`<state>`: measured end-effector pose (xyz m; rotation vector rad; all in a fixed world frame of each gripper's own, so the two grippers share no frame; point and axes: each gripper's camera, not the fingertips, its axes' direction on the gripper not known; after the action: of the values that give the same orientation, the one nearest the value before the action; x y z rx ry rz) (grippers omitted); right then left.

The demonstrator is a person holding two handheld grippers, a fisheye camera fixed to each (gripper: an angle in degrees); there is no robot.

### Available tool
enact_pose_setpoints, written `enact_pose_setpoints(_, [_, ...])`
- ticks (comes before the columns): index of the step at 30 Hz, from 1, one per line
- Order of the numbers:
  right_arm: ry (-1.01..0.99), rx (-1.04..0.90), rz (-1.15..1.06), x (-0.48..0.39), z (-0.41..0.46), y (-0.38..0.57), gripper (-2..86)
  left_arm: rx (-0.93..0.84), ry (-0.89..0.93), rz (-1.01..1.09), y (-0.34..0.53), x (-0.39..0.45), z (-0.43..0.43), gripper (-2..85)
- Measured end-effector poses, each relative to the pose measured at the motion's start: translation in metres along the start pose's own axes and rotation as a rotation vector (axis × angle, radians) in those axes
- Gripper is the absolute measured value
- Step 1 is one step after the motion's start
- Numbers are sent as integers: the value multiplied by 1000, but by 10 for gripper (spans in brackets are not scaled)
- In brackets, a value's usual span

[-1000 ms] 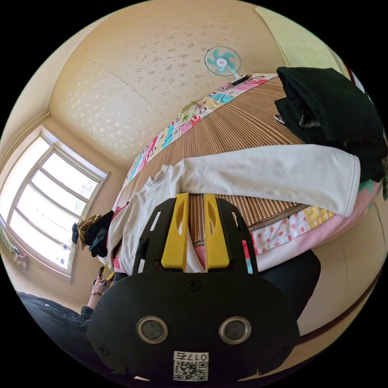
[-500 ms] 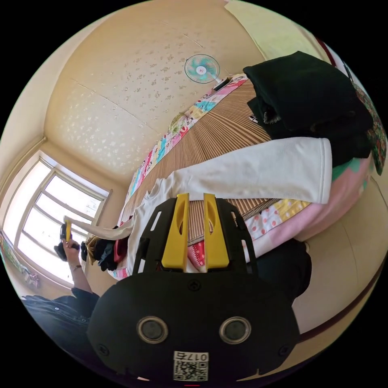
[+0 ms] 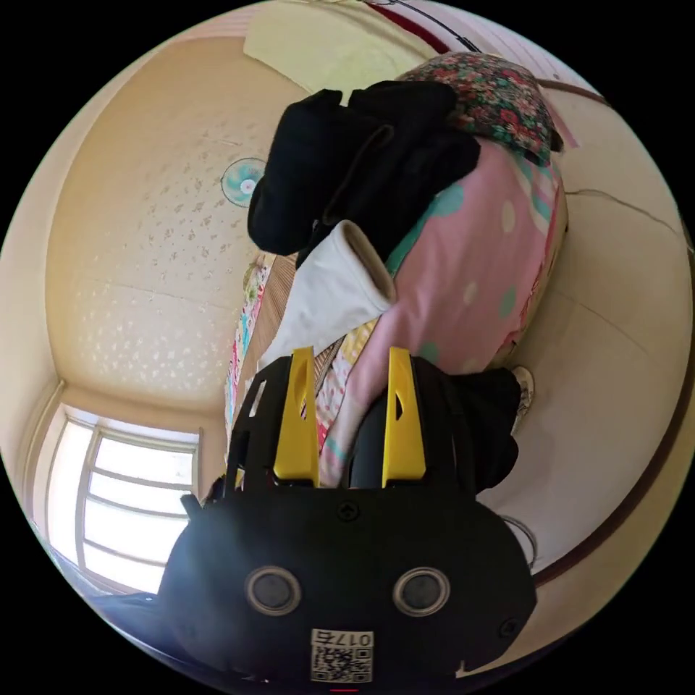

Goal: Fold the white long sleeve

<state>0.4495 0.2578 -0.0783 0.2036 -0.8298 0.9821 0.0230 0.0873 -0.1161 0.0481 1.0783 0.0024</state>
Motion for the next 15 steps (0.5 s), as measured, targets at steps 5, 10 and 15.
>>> enact_pose_setpoints(5, [48,44,145,11,41,-28,129,18,-27,-112,55,-33,-32,79])
enact_pose_setpoints(10, [128,234,72,-46,20,-6,50,119,-50,-277,106,-74,-71,78])
enact_pose_setpoints(15, [120,389,-381,-222,7,34,36,222,-55,-342,140,-91,-93,76])
